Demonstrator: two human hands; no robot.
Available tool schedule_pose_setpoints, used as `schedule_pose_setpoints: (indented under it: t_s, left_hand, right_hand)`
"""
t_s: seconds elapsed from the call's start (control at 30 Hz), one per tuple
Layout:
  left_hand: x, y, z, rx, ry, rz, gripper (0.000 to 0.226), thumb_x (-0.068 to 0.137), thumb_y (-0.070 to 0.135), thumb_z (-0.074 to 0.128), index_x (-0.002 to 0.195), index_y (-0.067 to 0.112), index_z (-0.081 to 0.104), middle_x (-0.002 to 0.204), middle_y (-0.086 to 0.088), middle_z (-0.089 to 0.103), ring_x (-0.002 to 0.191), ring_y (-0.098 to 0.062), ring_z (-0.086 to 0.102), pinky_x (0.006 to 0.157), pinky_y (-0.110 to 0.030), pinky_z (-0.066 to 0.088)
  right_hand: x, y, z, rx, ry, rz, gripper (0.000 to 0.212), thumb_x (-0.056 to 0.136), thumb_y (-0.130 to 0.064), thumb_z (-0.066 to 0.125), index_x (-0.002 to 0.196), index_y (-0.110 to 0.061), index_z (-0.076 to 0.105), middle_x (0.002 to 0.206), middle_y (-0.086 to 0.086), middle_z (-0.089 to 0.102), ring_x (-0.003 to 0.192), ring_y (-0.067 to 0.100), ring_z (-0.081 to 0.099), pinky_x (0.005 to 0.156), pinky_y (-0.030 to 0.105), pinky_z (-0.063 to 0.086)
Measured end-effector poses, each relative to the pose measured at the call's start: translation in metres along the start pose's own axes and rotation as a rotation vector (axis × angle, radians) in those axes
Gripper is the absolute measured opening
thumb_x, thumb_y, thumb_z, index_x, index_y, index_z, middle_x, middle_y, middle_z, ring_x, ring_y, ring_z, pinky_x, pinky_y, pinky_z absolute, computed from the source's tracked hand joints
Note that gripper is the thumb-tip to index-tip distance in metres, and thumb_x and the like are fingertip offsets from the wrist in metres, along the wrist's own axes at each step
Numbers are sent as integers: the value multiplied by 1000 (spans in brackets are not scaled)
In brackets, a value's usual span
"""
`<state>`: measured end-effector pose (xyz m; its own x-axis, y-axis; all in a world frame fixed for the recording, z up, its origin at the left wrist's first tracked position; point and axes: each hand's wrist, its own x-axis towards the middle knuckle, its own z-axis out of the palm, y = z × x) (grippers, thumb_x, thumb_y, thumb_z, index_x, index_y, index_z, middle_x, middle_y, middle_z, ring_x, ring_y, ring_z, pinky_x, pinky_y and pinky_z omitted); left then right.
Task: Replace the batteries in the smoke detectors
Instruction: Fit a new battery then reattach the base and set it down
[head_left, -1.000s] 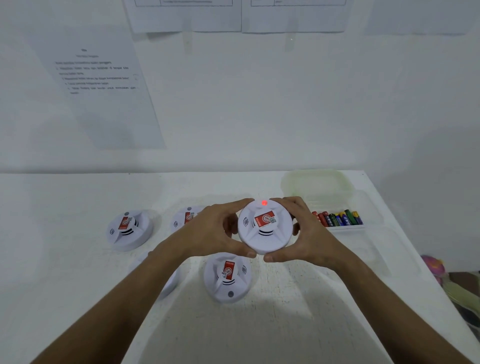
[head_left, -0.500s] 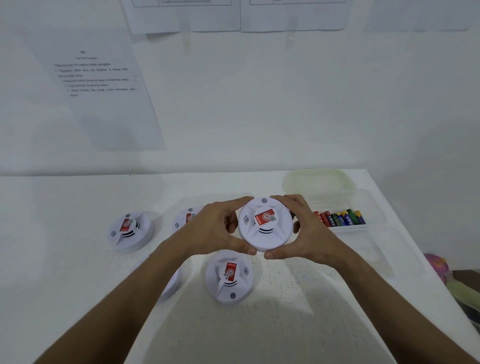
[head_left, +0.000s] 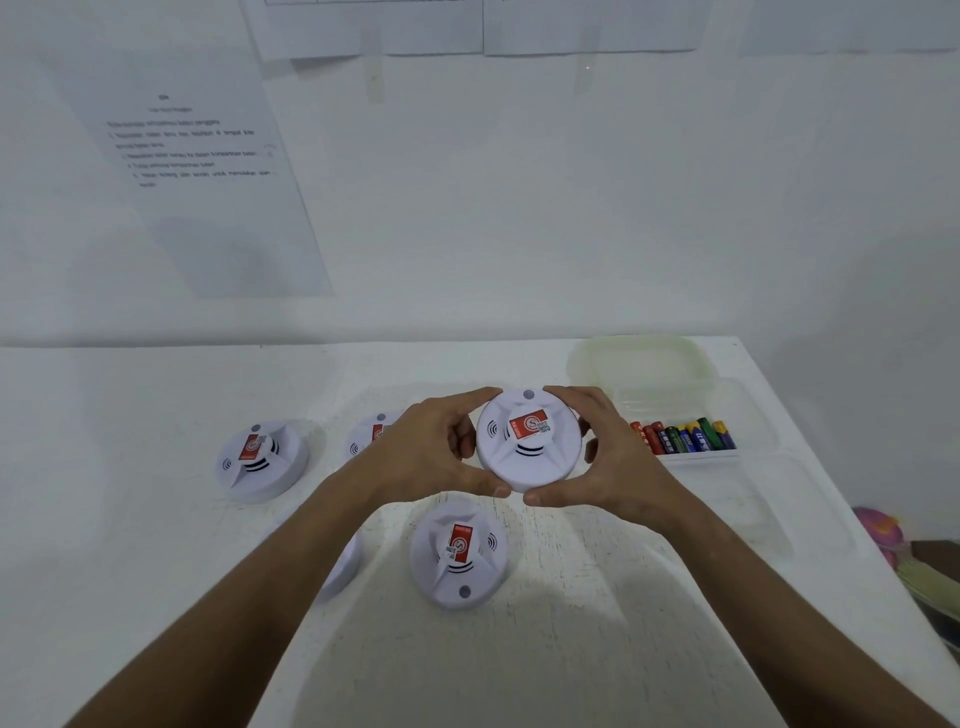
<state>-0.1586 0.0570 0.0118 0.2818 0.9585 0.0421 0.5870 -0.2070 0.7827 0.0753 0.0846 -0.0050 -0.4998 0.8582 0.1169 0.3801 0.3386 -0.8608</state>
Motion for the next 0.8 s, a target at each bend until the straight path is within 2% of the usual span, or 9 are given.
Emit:
schedule_pose_setpoints:
  t_s: [0.13, 0.23, 0.33, 0.43, 0.53, 0.63, 0.8]
  left_hand:
    - [3, -4, 0, 17, 1, -12, 91, 59, 43, 90, 138, 45, 44, 78, 0, 61, 64, -6, 49, 70, -31, 51]
    - [6, -5, 0, 22, -5, -12, 91, 60, 43, 89, 138, 46, 44, 77, -1, 60, 64, -6, 48, 70, -31, 51]
    - [8, -5, 0, 36, -6, -6, 89, 60, 41, 90, 137, 47, 44, 76, 2, 60, 64, -5, 49, 70, -30, 51]
    - [10, -6, 0, 55, -2, 3, 87, 60, 42, 90, 135, 49, 46, 77, 3, 60, 64, -4, 48, 68, -27, 50]
    - [12, -8, 0, 62, -11, -8, 87, 60, 42, 90, 135, 48, 46, 73, 4, 57, 63, -3, 46, 65, -24, 47]
    - [14, -10, 2, 56, -14, -12, 88, 59, 42, 90, 136, 45, 47, 68, 11, 52, 61, -4, 45, 63, -22, 44]
    - [18, -17, 5, 50, -26, -17, 87, 61, 40, 90, 137, 42, 47, 66, 24, 56, 62, -2, 47, 65, -18, 44]
  right_hand:
    - [2, 2, 1, -2, 9, 5, 100, 55, -23, 96, 138, -26, 42, 132, -9, 44, 112, 5, 47, 76, 8, 40]
    - [3, 3, 1, 10, 8, 3, 100, 53, -24, 97, 138, -28, 43, 131, -10, 44, 109, -1, 47, 74, 4, 42]
    - [5, 5, 2, 18, 8, 6, 103, 49, -32, 95, 138, -28, 43, 130, -11, 44, 110, -2, 46, 74, 6, 44]
    - [8, 9, 2, 18, 0, 16, 101, 52, -24, 97, 138, -26, 44, 131, -8, 44, 107, -1, 48, 74, 8, 44]
    - [10, 13, 2, 20, -11, 28, 98, 53, -24, 97, 136, -29, 44, 129, -11, 44, 102, -6, 48, 70, 8, 45]
    - [12, 16, 2, 20, -14, 36, 98, 54, -23, 96, 136, -30, 44, 129, -11, 44, 104, -3, 49, 69, 8, 44]
    - [16, 19, 2, 13, -13, 39, 97, 53, -21, 97, 133, -33, 44, 129, -10, 45, 104, -12, 47, 76, 4, 43]
